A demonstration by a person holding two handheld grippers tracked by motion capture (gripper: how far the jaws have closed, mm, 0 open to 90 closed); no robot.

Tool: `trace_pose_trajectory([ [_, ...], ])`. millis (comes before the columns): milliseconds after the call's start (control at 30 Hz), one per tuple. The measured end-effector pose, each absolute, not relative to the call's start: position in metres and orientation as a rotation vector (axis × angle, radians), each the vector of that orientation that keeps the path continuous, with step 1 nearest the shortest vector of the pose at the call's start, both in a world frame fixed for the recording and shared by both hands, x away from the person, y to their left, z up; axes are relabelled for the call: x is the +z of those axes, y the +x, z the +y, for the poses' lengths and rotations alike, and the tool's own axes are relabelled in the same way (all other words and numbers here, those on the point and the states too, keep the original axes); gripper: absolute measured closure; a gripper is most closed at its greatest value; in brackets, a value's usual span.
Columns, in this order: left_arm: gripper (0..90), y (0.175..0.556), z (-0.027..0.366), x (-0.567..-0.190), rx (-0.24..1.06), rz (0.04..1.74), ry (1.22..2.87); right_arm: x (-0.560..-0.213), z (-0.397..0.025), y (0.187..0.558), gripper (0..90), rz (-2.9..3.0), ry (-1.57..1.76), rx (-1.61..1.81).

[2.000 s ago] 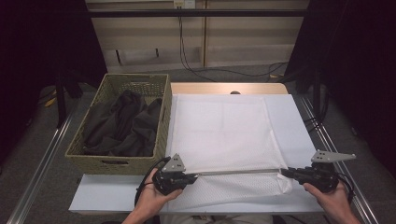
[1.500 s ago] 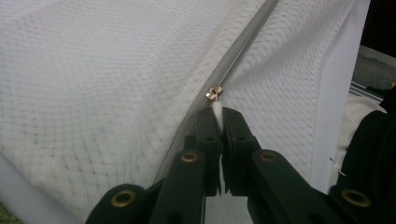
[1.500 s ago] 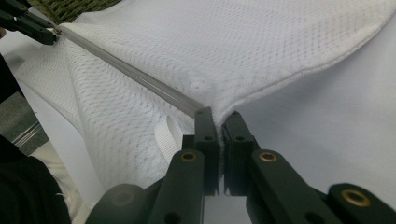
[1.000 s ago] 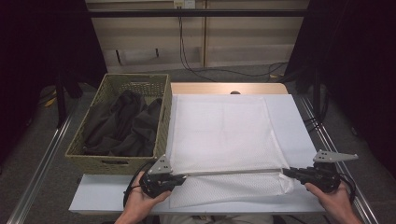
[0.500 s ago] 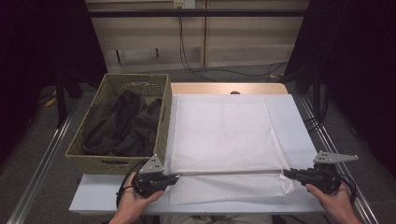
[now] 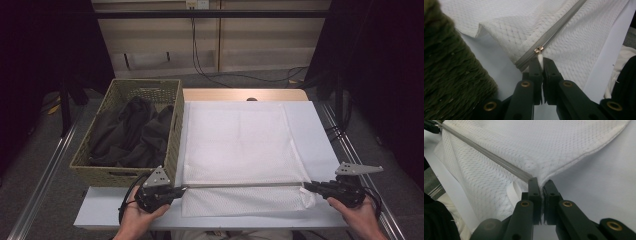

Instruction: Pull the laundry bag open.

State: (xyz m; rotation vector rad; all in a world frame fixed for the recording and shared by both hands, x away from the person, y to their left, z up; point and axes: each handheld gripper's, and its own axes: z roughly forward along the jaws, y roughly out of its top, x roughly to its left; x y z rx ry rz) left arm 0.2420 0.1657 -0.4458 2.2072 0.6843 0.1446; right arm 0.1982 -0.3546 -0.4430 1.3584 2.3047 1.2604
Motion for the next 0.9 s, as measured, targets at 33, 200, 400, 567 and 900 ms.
trace_pose_trajectory([
  [33,86.8,0.242,0.166,-0.446,0.153,0.686,2.219,-0.443,-0.354,0.198,86.6,2.306,1.370,1.251],
  [200,86.8,0.243,0.173,-0.446,0.163,0.705,2.205,-0.448,-0.354,0.200,86.6,2.320,1.382,1.231],
  [400,86.8,0.243,0.175,-0.448,0.159,0.715,2.228,-0.449,-0.356,0.201,86.7,2.315,1.377,1.222],
  [567,86.8,0.242,0.182,-0.450,0.152,0.734,2.228,-0.451,-0.360,0.201,86.7,2.315,1.406,1.217],
  [900,86.8,0.241,0.181,-0.454,0.149,0.735,2.267,-0.456,-0.354,0.197,86.9,2.374,1.371,1.150],
])
